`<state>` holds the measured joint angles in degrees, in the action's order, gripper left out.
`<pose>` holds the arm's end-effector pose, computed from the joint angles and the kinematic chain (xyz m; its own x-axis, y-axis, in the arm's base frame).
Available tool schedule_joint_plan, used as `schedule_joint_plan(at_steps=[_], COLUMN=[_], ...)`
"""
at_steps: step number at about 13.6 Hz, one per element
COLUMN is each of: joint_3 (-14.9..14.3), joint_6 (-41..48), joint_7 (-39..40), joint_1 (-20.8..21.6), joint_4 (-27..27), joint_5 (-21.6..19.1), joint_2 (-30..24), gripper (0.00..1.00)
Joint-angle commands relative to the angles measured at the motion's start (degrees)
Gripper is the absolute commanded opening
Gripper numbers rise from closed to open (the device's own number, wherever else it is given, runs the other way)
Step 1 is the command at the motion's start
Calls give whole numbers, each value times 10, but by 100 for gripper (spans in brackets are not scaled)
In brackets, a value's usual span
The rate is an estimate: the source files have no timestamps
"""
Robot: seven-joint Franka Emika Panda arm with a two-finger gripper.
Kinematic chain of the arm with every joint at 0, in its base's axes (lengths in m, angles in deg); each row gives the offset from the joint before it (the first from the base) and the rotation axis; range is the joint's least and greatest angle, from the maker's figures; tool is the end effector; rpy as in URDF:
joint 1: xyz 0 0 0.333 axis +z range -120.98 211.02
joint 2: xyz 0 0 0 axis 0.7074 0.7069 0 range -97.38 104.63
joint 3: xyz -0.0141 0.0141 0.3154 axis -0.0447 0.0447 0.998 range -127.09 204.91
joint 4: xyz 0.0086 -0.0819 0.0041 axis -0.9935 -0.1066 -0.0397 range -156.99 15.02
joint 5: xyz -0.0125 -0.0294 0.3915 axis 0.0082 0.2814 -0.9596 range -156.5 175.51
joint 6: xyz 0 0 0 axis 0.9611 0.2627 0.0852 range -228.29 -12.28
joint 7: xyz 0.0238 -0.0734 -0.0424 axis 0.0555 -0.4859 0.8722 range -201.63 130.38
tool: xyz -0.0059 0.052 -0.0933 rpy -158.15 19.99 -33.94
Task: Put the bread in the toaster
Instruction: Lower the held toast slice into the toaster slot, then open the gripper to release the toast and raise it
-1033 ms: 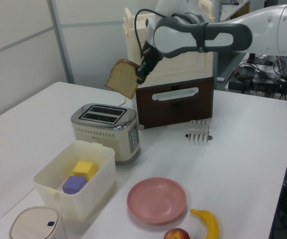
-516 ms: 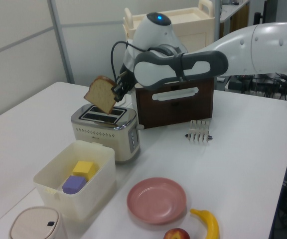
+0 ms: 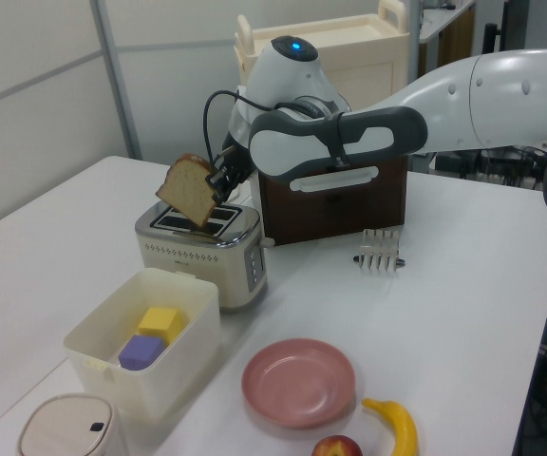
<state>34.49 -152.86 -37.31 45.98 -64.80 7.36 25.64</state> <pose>0.7186 -0.0336 0.5303 0.8266 -0.0874 0.5560 -0.0894 -0.9957 -0.0237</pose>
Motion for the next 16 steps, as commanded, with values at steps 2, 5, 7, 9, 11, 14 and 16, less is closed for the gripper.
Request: schedule_joint_plan(at_steps=[2, 5, 7, 9, 11, 14, 16], joint_3=[-7, -7, -9, -7, -7, -7, -8], joint_6=[-6, 3, 66, 66, 69, 68, 69], joint_7=[-47, -43, -46, -46, -47, -47, -47], joint_1=[8, 8, 8, 9, 8, 8, 8], joint_4=[7, 1, 2, 1, 0, 0, 0], joint_5=[7, 13, 32, 33, 32, 33, 33], joint_2=[4, 4, 1, 2, 2, 2, 0], gripper=[7, 8, 10, 13, 62, 92, 99])
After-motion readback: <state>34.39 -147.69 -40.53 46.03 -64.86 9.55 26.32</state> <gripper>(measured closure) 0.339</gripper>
